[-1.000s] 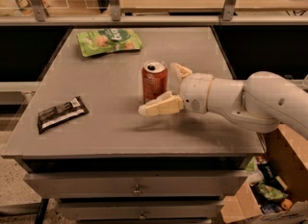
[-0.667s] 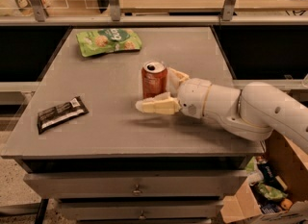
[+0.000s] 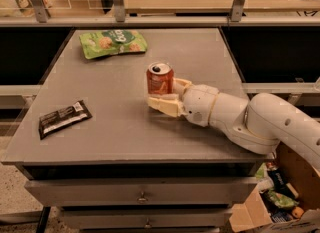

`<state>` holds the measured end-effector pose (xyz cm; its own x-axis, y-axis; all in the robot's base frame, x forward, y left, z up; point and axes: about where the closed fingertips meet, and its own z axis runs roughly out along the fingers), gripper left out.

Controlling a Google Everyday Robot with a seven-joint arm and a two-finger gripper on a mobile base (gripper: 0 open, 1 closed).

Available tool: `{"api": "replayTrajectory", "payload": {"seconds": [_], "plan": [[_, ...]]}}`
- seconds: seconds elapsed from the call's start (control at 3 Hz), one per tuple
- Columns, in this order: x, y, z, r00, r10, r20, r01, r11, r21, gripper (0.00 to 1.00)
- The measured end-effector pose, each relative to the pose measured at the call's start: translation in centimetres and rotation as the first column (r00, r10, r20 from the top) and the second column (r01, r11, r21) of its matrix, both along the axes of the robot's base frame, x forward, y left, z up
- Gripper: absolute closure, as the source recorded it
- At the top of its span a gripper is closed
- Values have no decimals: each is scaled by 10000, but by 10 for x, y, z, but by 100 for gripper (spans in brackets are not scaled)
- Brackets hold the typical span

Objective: Knock coke can over

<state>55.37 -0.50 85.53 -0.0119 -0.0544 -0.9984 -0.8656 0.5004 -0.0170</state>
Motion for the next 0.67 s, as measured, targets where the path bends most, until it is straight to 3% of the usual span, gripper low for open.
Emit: {"api": "replayTrajectory", "payload": {"seconds": [0.33, 0.67], "plan": [[1, -3, 6, 9999, -114, 83, 118, 9985, -537, 84], [5, -16, 20, 9994, -230, 246, 266, 9868, -1598, 78]]}}
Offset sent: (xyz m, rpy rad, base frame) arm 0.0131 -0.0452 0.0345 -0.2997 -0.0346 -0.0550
